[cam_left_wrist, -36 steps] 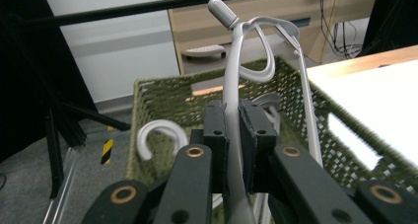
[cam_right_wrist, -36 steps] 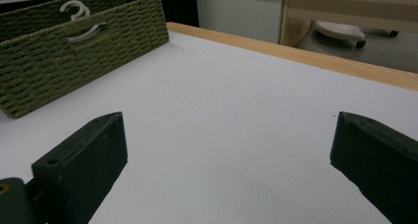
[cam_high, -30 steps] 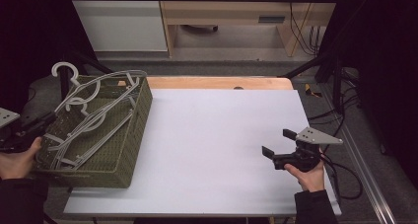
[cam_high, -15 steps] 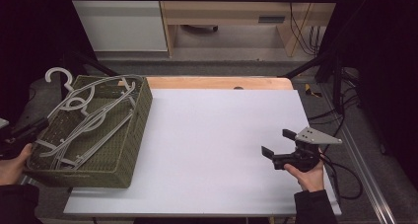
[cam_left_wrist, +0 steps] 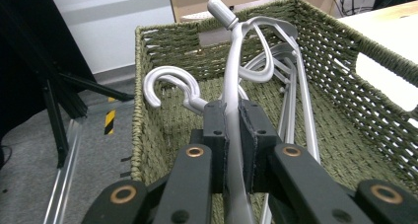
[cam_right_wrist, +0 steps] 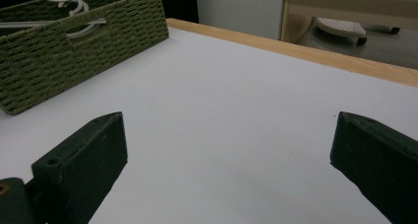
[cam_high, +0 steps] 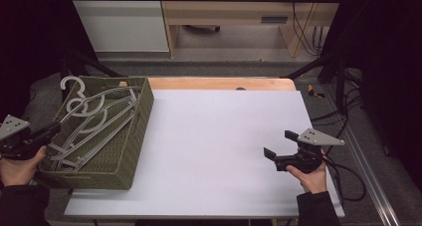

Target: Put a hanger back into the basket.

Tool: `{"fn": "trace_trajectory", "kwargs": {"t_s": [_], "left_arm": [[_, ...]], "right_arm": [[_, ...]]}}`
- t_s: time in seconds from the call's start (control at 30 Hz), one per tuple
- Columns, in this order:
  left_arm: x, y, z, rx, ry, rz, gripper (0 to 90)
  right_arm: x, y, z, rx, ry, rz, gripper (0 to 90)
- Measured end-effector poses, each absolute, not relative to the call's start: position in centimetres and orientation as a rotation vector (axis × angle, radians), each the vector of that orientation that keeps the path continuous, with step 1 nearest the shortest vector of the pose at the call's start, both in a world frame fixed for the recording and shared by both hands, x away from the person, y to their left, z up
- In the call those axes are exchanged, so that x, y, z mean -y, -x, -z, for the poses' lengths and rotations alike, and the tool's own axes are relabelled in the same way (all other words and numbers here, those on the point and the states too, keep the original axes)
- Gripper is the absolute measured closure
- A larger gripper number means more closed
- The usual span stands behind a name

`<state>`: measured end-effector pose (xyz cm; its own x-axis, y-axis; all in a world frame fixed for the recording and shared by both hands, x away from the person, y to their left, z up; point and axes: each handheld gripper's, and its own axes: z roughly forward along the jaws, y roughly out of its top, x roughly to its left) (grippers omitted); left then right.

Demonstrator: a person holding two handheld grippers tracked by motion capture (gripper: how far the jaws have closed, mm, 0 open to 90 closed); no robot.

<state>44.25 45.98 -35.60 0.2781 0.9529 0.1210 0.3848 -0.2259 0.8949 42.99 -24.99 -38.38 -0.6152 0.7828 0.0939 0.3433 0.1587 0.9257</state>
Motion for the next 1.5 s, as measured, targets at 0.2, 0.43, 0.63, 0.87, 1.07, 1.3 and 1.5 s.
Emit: {"fn": "trace_trajectory", "kwargs": {"t_s": [0.2, 0.43, 0.63, 0.87, 1.07, 1.3, 1.5], "left_arm": [[-45.7, -44.8, 35.5, -1.224, -1.779, -0.925, 82.6], [-45.4, -45.7, 35.8, -1.262, -1.82, -0.932, 82.4], [-44.7, -46.2, 36.0, -1.335, -1.964, -0.932, 81.2], [-45.4, -46.2, 37.0, -1.401, -2.027, -0.851, 78.9], [-45.3, -45.7, 36.5, -1.38, -1.952, -0.828, 71.9], [-43.3, -44.9, 35.8, -1.268, -1.887, -0.772, 54.2], [-39.8, -44.0, 35.5, -1.139, -1.8, -0.692, 42.0]], "right_arm": [[24.9, -43.0, 38.4, -2.039, -1.065, -1.449, 1.1], [25.0, -43.0, 38.4, -2.033, -1.07, -1.454, 1.1], [25.0, -43.0, 38.4, -2.04, -1.059, -1.449, 1.1], [25.0, -42.9, 38.4, -2.034, -1.07, -1.453, 1.1], [25.0, -43.0, 38.4, -2.037, -1.066, -1.453, 1.1], [25.1, -42.9, 38.3, -2.037, -1.062, -1.458, 1.1], [25.1, -42.8, 38.2, -2.026, -1.069, -1.469, 1.1]]}}
